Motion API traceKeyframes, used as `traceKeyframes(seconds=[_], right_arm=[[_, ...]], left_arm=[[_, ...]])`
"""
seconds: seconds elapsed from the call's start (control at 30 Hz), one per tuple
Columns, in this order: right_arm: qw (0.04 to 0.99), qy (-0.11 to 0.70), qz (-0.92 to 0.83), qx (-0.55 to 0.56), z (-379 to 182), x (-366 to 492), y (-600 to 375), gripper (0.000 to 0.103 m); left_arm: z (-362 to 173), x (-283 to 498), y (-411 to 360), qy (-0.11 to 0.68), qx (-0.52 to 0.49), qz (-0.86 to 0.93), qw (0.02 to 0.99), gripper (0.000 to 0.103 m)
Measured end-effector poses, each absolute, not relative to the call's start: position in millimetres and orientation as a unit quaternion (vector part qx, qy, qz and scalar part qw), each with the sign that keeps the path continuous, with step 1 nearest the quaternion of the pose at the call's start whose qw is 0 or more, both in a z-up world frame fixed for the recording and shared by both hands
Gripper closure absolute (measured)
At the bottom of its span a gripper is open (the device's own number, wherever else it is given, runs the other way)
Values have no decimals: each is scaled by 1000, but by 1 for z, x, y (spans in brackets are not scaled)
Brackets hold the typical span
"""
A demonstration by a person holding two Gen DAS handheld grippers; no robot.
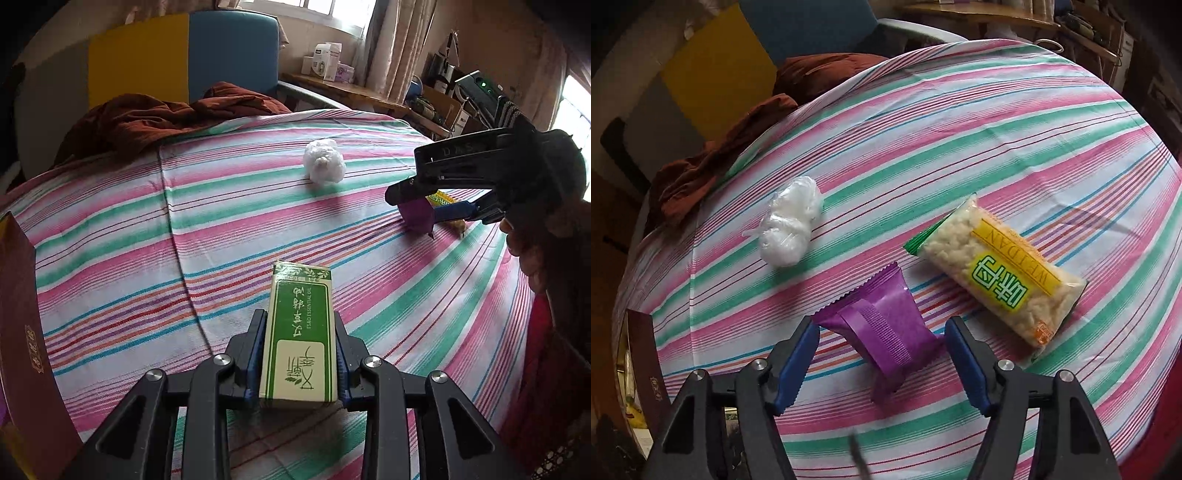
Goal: Organize objects
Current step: 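Grasp the green box with the left gripper while the right gripper grasps the purple packet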
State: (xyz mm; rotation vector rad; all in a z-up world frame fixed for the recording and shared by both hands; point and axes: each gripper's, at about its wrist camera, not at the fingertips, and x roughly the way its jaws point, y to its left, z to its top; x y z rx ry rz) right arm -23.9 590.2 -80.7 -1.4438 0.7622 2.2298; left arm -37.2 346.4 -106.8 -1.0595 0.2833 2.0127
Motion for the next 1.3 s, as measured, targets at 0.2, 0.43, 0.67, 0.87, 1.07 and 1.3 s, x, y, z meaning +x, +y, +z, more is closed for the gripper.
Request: traceKeyframes(seconds=[0.2, 0.43, 0.67, 0.87, 1.07, 1.3], right_arm=[[192, 247, 796, -519, -80, -30, 586, 32], [174, 254, 794, -523, -81, -32, 584, 30], [186, 246, 790, -529, -84, -31, 585, 31], [191, 239, 791, -530, -84, -33, 583, 31], [184, 203, 799, -535, -85, -38, 568, 67], [176, 195, 807, -528, -83, -39, 562, 68]], left_arm=[[-107, -37, 345, 111, -421, 801, 412, 69], [-107, -35, 345, 111, -419, 802, 412, 69], [-107, -36, 346, 108, -420, 802, 411, 69], [-108, -37, 346, 104, -420, 801, 412, 69], [-108, -37, 345, 106, -419, 802, 412, 69], [-107, -37, 347, 114, -416, 804, 410, 71]])
